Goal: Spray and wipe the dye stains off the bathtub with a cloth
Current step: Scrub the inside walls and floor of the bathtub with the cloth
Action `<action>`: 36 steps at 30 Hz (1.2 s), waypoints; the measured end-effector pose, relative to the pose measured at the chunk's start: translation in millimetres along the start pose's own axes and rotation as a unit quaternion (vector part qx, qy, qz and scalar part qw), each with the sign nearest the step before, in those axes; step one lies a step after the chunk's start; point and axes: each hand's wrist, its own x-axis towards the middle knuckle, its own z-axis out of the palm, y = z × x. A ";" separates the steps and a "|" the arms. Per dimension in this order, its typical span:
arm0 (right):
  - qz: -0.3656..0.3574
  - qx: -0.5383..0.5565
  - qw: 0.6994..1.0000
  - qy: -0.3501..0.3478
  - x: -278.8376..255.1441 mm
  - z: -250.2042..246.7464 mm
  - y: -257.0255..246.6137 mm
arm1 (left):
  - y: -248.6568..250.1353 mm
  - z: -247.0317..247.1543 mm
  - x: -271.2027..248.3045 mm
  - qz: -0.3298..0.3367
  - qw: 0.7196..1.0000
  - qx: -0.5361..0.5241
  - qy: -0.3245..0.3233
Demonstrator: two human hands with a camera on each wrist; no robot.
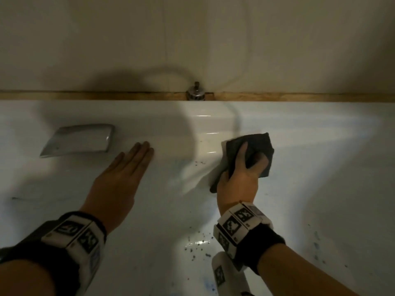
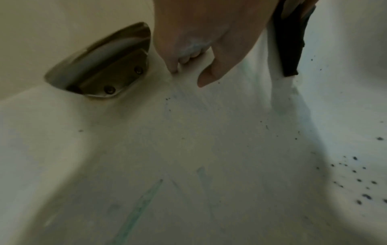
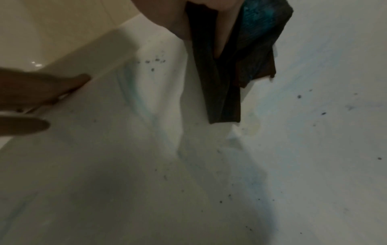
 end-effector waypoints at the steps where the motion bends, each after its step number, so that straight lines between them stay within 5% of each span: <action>1: -0.017 -0.010 1.000 0.003 -6.1 7.1 -5.0 | 0.5 1.1 1.1 -0.011 1.000 -0.018 0.003; 5: -0.118 -0.043 0.990 0.066 -30.4 43.0 -25.5 | 0.9 7.6 2.1 -0.011 0.999 -0.041 0.021; 10: -0.204 -0.076 0.974 0.055 -59.2 86.0 -40.2 | -10.9 16.6 0.4 0.006 0.995 -0.074 0.063; 12: -0.232 -0.110 0.966 -0.042 -74.8 103.7 -40.9 | -11.9 22.0 0.7 0.003 0.993 -0.087 0.086; 14: -0.303 -0.153 0.922 -0.185 -91.5 117.2 -40.7 | -14.0 25.3 0.3 0.005 0.992 -0.088 0.090; 15: -0.281 -0.133 0.921 -0.234 -97.8 126.8 -39.6 | -16.2 26.8 0.6 0.014 0.993 -0.084 0.085; 20: -0.210 0.058 0.939 -0.267 -105.0 130.2 -28.2 | -24.1 29.6 -1.8 0.036 0.994 -0.074 0.065; 24: -0.078 0.114 0.972 -0.192 -114.9 83.9 -13.0 | -12.4 11.6 -0.2 0.002 0.995 -0.103 0.015; 27: 0.008 0.092 0.994 -0.053 -108.1 57.6 -9.6 | -14.1 4.0 -8.9 0.002 0.994 -0.110 -0.013; 29: -0.007 0.102 0.995 0.011 -96.9 54.3 -27.0 | -28.8 1.9 -33.5 0.008 0.995 -0.101 0.002; 31: -0.038 0.071 0.997 0.005 -84.8 66.4 -47.9 | -61.0 11.1 -72.0 -0.002 0.998 -0.056 0.018; 36: -0.068 0.012 0.997 0.032 -86.3 103.9 -79.4 | -155.5 2.5 -140.6 -0.097 0.991 0.067 -0.055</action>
